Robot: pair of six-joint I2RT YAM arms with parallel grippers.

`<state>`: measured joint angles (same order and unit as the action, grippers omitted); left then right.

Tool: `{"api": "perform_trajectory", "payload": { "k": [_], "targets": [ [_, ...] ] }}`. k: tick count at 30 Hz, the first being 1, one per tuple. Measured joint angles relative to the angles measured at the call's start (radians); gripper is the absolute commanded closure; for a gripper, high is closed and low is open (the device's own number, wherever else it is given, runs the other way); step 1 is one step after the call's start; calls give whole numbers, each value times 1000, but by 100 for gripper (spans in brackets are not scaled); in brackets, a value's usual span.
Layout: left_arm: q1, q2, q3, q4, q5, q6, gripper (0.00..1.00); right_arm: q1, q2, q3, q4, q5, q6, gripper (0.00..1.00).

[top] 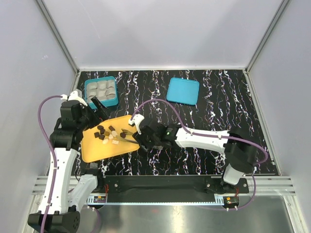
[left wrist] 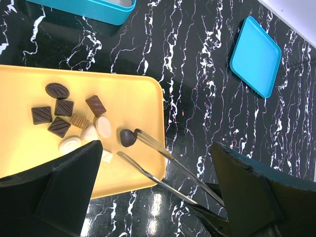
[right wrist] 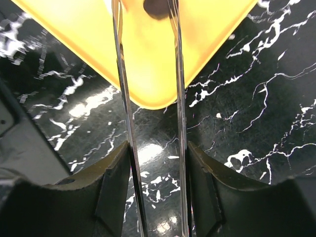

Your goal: Pack the chocolate

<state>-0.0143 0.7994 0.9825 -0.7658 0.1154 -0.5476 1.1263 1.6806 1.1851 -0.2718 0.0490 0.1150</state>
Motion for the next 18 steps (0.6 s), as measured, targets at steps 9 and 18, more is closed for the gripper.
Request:
{"api": "perform_trajectory", "payload": {
  "k": [9,18],
  "targets": [
    [3,-6,-28,24,17,-3,1,11,60,0,7,54,-21,47],
    [3,-13,-28,27,17,-2,1,12,64,0,17,83,-21,48]
  ]
}}
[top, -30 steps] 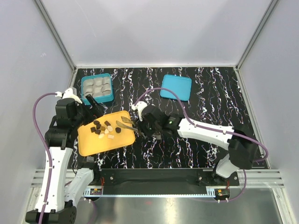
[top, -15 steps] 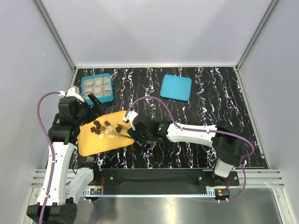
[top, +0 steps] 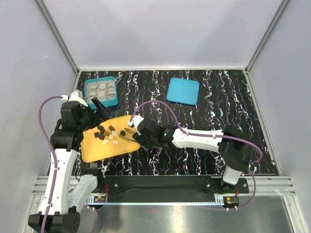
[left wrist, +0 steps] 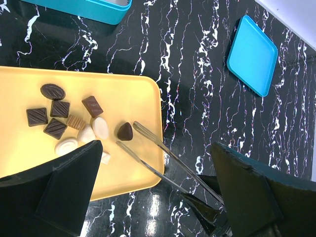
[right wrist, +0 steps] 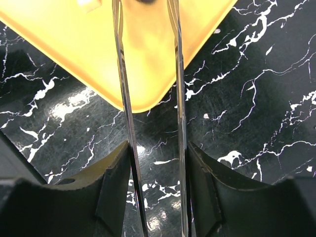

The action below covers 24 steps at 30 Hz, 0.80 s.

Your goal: Pack the chocolate

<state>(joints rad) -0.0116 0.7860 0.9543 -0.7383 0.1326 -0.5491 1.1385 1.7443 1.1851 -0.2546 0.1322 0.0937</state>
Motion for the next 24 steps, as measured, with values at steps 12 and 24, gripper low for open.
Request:
{"api": "perform_trajectory", "payload": {
  "k": [12,24],
  "targets": [
    [0,-11,-16,6,8,10,1,0,4,-1,4,5,0,50],
    [0,-13,-34,23,23,22,1,0,15,-4,30,5,0,52]
  ]
}}
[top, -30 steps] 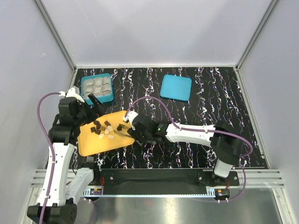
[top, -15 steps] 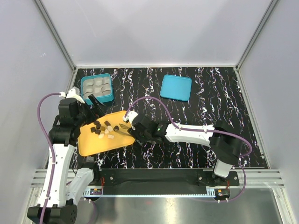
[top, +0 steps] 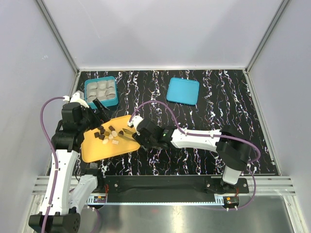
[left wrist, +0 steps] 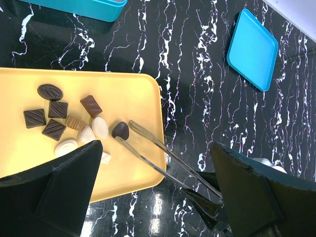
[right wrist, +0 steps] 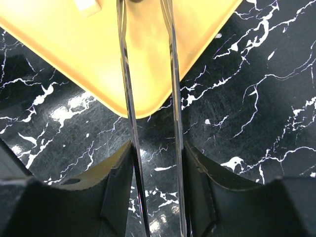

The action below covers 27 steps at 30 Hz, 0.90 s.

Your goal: Pack the chocolate

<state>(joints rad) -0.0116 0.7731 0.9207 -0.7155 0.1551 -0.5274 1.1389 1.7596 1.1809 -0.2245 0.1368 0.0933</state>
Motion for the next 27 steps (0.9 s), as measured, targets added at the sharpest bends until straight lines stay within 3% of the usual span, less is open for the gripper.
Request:
{"api": "perform_trajectory", "payload": {
  "k": [10,20,27],
  "targets": [
    [0,0,-4,7,0,7,1,0,20,0,6,0,0,57],
    [0,2,-10,11,-1,3,1,0,17,8,3,4,8,71],
    [0,22,78,-3,-14,-1,1,-4,3,107,-35,31,8,74]
  ]
}}
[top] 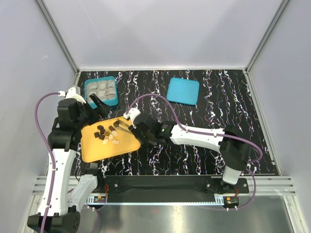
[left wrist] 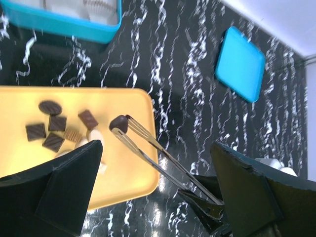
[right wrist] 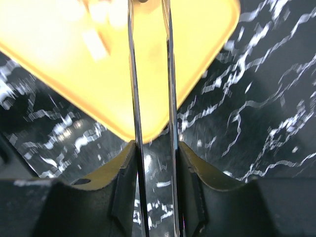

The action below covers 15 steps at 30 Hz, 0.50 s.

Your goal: Pack the chocolate

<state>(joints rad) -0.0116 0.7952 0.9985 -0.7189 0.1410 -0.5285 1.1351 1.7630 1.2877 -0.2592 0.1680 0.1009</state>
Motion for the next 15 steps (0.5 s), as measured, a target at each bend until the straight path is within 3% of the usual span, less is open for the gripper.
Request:
{"api": "perform_trajectory", "payload": {
  "k": [7,15],
  "targets": [
    [0,0,110,2,-17,-22,1,-84,26,192,-6,-7,-21,75],
    [0,2,142,1,-33,-31,1,-197,289,550,-4,-33,-90,75]
  ]
}}
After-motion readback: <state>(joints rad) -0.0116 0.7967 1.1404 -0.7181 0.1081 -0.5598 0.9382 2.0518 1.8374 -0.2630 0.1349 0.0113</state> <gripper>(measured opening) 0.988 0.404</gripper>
